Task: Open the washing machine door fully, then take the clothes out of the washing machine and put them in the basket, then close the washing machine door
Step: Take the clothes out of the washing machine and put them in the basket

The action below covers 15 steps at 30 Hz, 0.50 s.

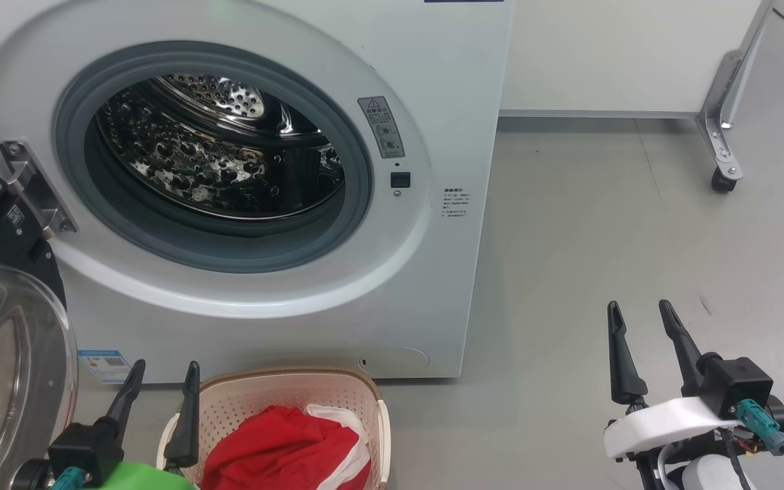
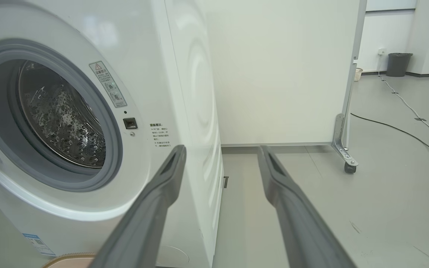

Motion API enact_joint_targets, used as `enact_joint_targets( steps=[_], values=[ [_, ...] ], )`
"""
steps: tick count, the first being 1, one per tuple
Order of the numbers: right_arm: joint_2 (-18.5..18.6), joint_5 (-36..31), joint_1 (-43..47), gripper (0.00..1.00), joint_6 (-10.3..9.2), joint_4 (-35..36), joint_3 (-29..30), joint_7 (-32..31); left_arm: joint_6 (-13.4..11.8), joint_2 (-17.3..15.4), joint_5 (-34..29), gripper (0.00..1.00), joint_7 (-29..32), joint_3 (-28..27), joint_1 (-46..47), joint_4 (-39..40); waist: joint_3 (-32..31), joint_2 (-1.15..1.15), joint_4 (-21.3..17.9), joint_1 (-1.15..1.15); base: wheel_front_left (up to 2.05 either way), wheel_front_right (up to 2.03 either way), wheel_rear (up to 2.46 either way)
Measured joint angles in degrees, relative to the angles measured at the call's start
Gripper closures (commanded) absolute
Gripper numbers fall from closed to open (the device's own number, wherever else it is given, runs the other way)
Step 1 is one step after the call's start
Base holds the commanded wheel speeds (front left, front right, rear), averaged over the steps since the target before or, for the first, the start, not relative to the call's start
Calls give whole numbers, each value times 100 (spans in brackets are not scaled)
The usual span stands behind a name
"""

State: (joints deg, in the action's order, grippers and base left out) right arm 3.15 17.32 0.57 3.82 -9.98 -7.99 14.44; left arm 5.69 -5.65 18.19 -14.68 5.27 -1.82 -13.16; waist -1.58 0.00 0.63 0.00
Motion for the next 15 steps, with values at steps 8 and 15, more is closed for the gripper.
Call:
enact_joint_targets(
  steps=[8, 15],
  values=[
    [-12, -18, 9, 0, 0, 38, 0, 0, 0, 20, -14, 0, 0, -62, -102, 144, 37, 0, -41, 0, 0, 0, 0],
    [-24, -19, 15, 0, 0, 49, 2, 0, 0, 67, -15, 0, 0, -83, -180, 256, 62, 0, -52, 0, 0, 0, 0]
  ],
)
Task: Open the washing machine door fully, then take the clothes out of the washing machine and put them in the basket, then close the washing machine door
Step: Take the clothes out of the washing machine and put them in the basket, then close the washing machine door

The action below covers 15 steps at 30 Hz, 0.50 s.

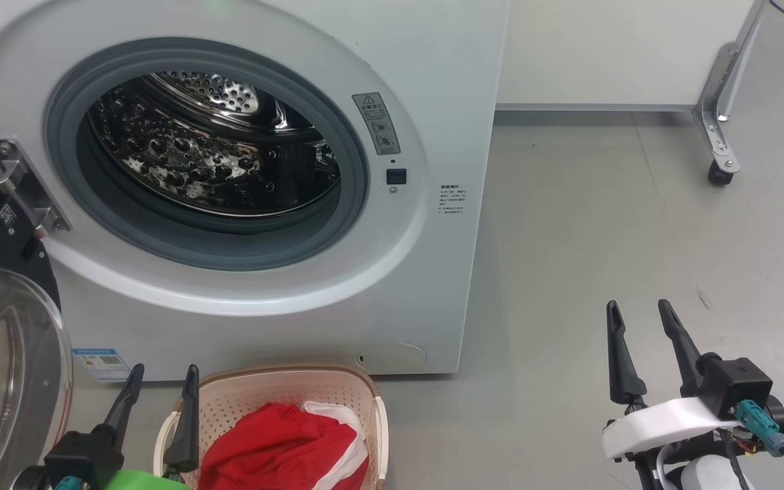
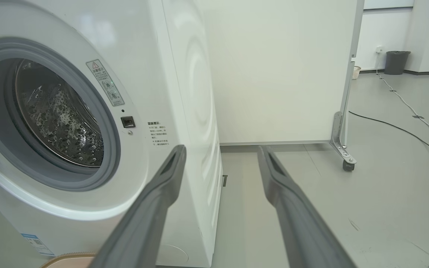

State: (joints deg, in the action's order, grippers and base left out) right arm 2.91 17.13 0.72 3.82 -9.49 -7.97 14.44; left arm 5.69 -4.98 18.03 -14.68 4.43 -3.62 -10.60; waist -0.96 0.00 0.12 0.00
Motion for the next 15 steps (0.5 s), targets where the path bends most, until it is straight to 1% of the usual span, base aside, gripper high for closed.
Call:
enact_joint_targets(
  steps=[15],
  values=[
    [-12, -15, 3, 0, 5, 23, 2, 0, 10, 26, -24, 0, 0, -12, -20, 159, 48, 0, 3, 0, 0, 0, 0]
  ],
)
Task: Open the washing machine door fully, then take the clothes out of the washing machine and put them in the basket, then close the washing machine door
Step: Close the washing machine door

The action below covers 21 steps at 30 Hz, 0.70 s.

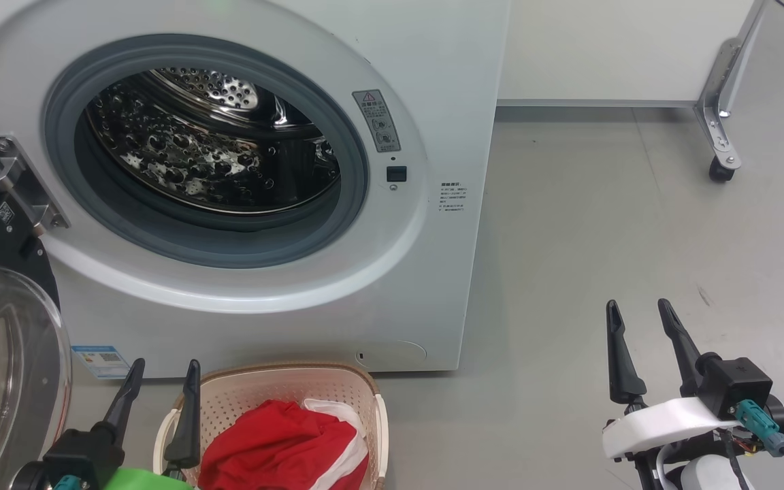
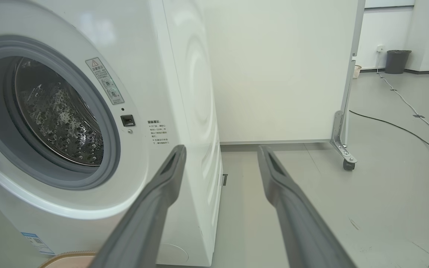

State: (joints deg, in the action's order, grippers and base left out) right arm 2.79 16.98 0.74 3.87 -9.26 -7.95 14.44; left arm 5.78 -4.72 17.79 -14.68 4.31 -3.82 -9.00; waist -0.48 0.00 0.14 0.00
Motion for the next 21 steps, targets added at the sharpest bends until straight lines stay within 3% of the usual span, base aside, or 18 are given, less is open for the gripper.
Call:
enact_joint_targets(
  steps=[21],
  values=[
    [-18, -2, 1, 0, 9, 1, 7, 0, 5, 27, 0, 0, 0, -57, -42, 63, -5, 0, 5, 0, -3, 3, 0]
  ],
)
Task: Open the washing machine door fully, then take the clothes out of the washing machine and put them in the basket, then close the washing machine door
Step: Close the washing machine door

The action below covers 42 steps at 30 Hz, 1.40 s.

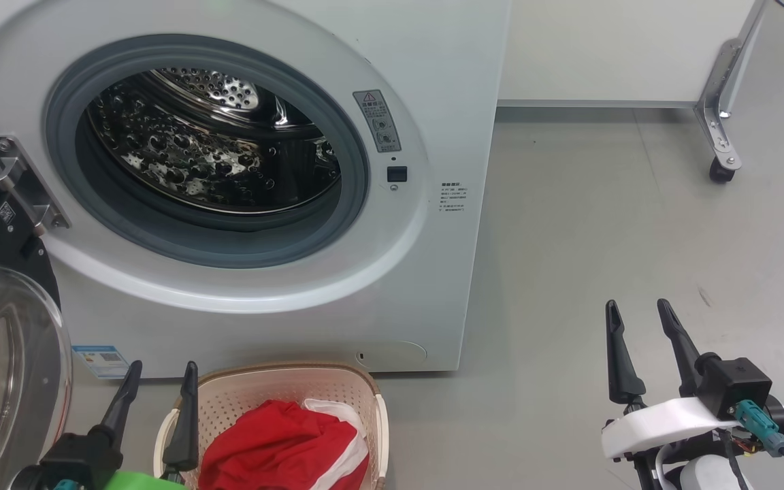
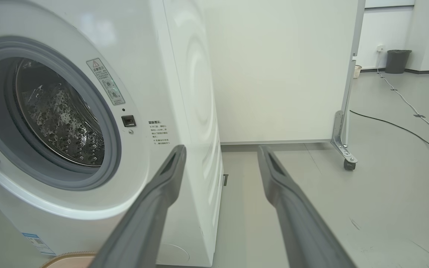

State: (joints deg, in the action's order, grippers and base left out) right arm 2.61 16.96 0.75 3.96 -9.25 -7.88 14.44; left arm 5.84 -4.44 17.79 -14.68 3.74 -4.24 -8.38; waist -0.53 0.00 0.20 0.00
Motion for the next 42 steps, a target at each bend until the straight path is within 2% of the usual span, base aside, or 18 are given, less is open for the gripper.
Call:
enact_joint_targets(
  steps=[16, 42],
  values=[
    [-4, -49, 1, 0, 9, -8, -19, 0, 7, 14, 0, 0, 0, 8, -54, 15, 8, 0, 18, 0, -49, 49, 0],
    [-9, -91, 1, 0, 46, -2, 1, 0, 51, 38, -125, 0, 0, -15, -54, 168, 128, 0, 57, 0, -93, 93, 0]
  ],
)
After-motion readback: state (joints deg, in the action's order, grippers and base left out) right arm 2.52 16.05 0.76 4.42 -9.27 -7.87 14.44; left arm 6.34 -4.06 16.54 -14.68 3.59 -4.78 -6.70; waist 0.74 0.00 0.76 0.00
